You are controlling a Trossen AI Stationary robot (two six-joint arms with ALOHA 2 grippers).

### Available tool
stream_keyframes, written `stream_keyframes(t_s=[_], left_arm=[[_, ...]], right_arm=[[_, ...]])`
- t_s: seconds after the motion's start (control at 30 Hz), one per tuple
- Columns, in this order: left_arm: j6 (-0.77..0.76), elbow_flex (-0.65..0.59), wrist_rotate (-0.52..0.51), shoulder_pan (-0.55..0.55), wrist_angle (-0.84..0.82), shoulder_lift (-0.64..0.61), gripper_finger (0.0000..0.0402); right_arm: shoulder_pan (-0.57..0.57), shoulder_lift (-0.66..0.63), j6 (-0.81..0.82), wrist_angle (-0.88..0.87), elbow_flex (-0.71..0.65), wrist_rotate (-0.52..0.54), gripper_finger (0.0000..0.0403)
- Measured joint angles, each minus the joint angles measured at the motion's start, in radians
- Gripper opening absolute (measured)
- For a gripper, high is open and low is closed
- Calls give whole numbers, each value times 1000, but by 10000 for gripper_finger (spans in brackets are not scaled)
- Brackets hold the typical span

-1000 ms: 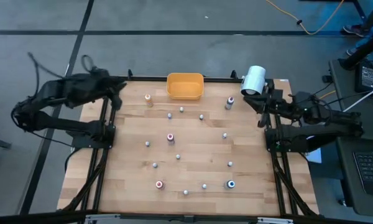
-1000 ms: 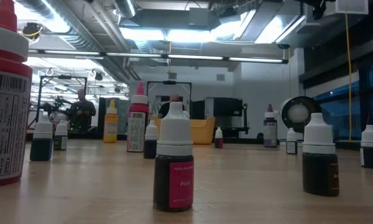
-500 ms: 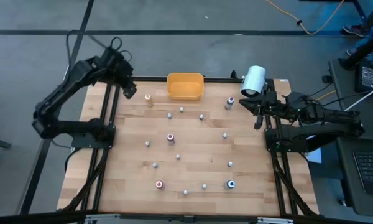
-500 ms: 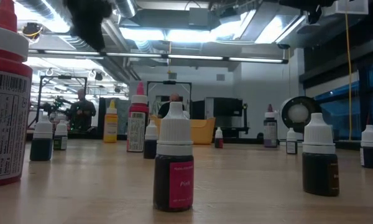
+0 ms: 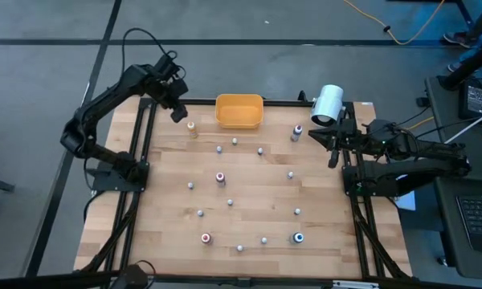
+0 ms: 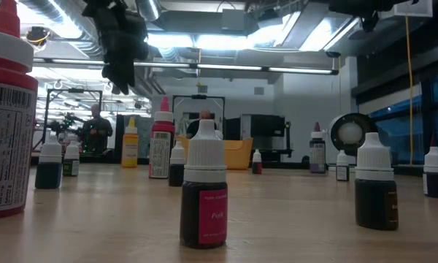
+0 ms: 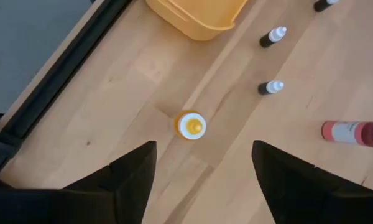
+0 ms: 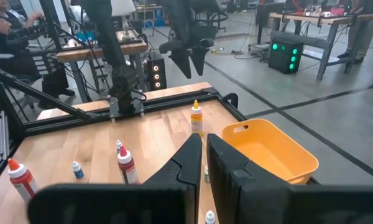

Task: Pick & Place food coloring
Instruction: Put the top small blue food coloring bottle into the bin

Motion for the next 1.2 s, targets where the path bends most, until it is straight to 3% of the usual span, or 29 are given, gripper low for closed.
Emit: stream_keyframes(t_s=[0.4,0.93,1.2], left_arm=[[15,0,1,-23,21,15,265],[-1,0,-1,-309,207,15,265],[1,0,-17,-368,225,19,265]], right_arm=[[0,0,-5,-3,0,0,30],[0,0,-9,-56,0,1,30],[0,0,-10,-56,0,1,30]])
